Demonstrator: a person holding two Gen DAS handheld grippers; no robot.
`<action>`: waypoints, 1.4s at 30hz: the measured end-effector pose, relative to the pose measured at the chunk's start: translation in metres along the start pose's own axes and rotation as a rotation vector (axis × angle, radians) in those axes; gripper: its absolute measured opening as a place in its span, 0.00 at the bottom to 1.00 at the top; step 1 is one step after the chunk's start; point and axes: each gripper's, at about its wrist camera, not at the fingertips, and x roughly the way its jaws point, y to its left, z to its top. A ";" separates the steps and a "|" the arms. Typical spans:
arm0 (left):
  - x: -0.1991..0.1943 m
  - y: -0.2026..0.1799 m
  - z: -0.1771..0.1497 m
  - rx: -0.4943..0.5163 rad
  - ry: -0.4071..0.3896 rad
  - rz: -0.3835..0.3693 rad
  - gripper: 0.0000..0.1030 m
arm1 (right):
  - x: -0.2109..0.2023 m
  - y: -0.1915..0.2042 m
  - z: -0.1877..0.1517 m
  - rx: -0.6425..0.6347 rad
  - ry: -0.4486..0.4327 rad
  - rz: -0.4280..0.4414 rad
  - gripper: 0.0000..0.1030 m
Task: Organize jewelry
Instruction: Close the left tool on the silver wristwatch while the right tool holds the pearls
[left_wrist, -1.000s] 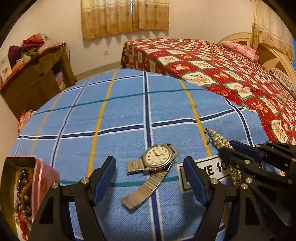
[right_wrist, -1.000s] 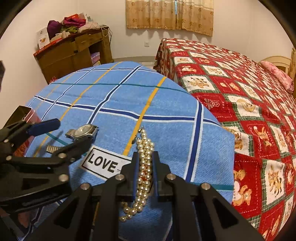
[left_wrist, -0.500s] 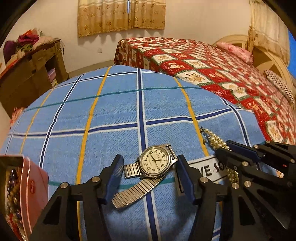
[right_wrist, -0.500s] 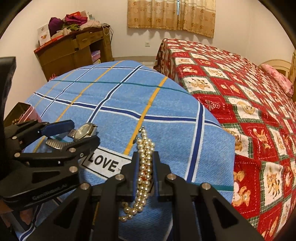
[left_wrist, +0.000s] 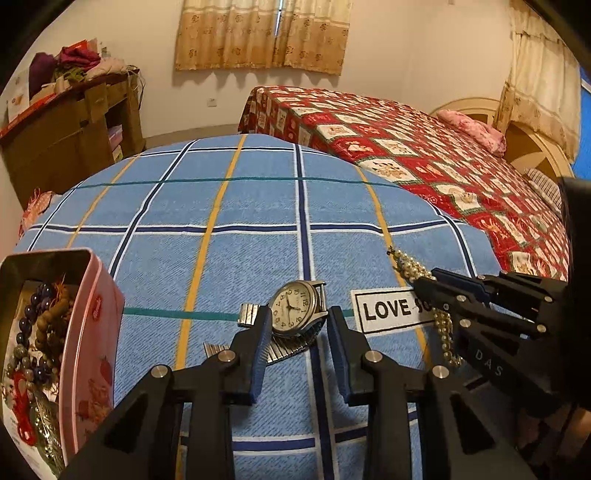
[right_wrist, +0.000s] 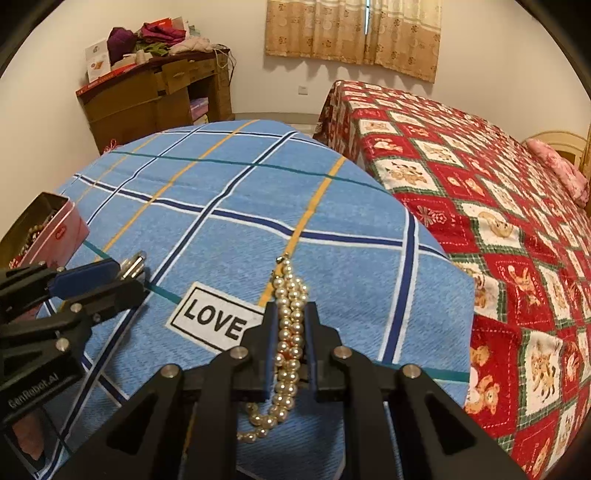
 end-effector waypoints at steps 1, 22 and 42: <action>0.000 0.000 0.000 0.001 -0.001 -0.002 0.30 | 0.000 0.001 0.000 -0.005 0.001 -0.002 0.15; 0.024 -0.005 0.012 0.020 0.040 0.033 0.58 | 0.000 0.003 0.000 -0.009 0.007 0.009 0.15; -0.005 -0.001 0.002 -0.003 -0.015 0.009 0.30 | -0.008 0.003 0.000 -0.004 -0.037 0.036 0.13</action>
